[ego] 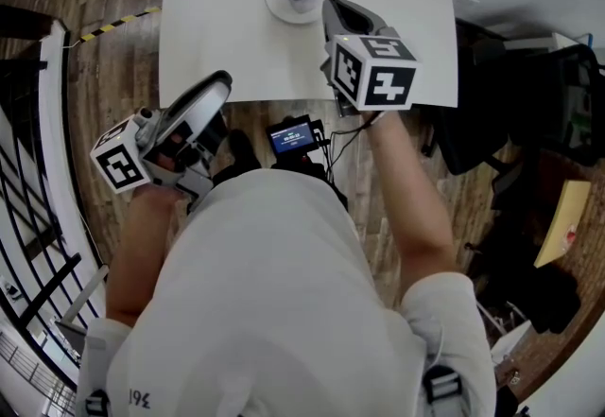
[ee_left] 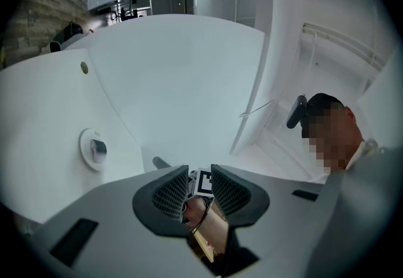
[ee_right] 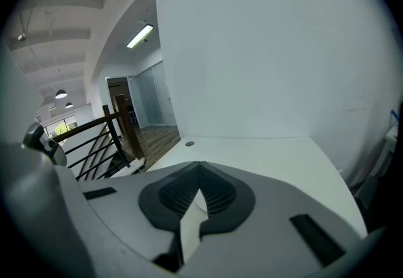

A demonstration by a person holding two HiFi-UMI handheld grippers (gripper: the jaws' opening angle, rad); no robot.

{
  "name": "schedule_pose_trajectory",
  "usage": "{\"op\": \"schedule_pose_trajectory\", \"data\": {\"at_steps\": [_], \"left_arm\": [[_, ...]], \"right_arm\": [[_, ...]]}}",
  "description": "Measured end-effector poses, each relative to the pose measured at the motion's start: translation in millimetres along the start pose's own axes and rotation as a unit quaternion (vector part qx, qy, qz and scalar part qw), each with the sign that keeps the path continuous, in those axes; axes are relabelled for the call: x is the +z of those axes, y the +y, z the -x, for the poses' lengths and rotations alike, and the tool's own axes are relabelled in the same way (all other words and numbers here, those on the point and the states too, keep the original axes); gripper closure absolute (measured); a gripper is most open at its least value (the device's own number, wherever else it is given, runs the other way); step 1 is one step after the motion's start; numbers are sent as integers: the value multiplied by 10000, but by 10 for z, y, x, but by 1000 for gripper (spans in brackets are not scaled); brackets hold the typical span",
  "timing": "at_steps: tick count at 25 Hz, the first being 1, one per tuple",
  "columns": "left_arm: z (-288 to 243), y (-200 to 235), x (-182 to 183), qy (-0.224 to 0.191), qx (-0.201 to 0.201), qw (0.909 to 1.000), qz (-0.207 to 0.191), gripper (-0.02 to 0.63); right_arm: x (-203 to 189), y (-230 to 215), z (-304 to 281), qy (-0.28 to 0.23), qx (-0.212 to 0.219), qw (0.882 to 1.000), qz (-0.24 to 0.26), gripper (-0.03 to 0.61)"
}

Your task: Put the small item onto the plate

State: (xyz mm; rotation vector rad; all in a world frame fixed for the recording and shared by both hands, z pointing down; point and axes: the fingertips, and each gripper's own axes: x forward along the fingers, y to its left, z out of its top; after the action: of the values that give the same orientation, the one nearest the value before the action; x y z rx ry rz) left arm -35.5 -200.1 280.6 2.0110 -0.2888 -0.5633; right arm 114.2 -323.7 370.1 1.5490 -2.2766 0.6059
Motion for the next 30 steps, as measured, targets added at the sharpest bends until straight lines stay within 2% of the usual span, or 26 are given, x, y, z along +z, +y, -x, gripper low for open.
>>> {"op": "schedule_pose_trajectory", "data": {"at_steps": [7,13,20,30], "left_arm": [[30,-233,62,-116,-218,9997,-19,505],[174,-277,63,-216,-155,9996,21,505],[286,-497,86,-269,-262,9993,-47,505],[250,-688,84,-230,-462,9985,-169,505]], "right_arm": [[196,149,365,-312,56,9993,-181,577],[307,174,737,-679,107,9964,-503,577],[341,327,1088,-871,439,9894,-1074,577],[395,574,1270,-1025,869,9814,-1368,578]]}}
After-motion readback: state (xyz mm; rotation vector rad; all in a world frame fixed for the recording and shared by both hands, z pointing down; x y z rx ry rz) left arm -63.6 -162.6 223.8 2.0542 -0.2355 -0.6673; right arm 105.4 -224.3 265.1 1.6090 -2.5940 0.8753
